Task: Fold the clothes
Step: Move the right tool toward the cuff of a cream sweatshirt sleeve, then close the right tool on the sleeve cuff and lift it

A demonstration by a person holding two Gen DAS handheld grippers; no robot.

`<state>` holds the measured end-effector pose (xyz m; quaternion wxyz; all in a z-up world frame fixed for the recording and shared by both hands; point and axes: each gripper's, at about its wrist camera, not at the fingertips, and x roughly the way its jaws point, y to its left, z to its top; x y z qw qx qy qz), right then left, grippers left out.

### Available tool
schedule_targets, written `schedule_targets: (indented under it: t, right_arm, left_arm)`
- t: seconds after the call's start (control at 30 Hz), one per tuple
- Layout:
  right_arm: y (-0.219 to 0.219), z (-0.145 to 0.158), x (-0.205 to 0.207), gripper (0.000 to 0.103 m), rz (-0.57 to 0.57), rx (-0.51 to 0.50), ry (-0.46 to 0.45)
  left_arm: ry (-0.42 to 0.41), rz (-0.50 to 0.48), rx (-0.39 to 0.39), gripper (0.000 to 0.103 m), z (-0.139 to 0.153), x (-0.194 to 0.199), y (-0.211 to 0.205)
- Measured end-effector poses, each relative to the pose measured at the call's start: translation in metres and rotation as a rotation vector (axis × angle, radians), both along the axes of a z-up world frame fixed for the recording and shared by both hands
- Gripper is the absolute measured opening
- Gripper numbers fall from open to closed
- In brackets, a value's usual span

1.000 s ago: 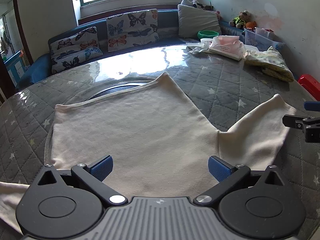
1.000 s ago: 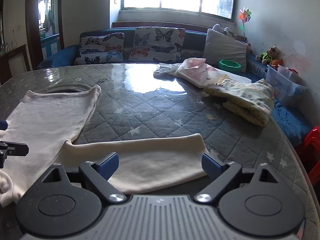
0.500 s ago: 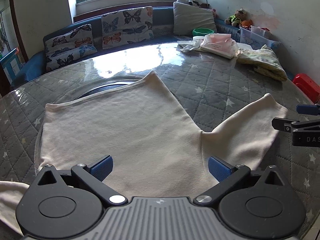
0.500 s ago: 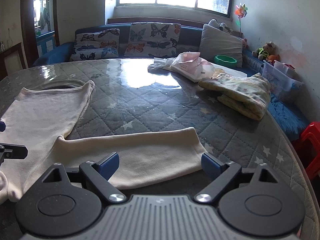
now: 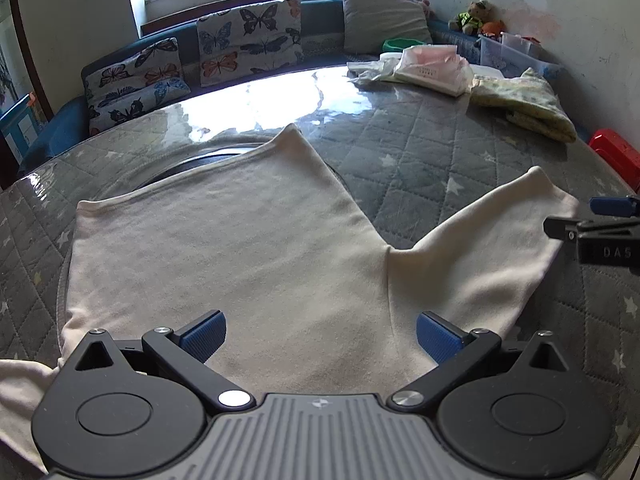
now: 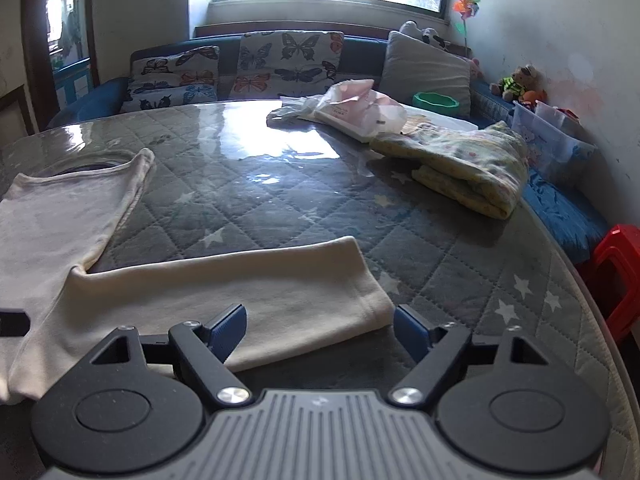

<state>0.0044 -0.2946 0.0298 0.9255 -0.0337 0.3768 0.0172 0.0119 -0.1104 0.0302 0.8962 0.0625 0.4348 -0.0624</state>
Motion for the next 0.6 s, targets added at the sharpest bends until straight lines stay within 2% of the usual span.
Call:
schedule_targets:
  t: [0.13,0.5,0.6]
  right_arm:
    - [-0.007,-0.007,0.006,0.077,-0.041,0.043,0.025]
    - [0.007,-0.012,0.013,0.078,-0.046,0.001,0.000]
    - [0.003,-0.012,0.016,0.078,-0.048,0.022,0.004]
  left_arm:
    - [0.004,-0.002,0.000,0.103,-0.001,-0.001,0.001]
    - [-0.007,0.008,-0.003,0.103,0.004,0.000,0.009]
    - [-0.012,0.012,0.001,0.103,0.006,0.002,0.007]
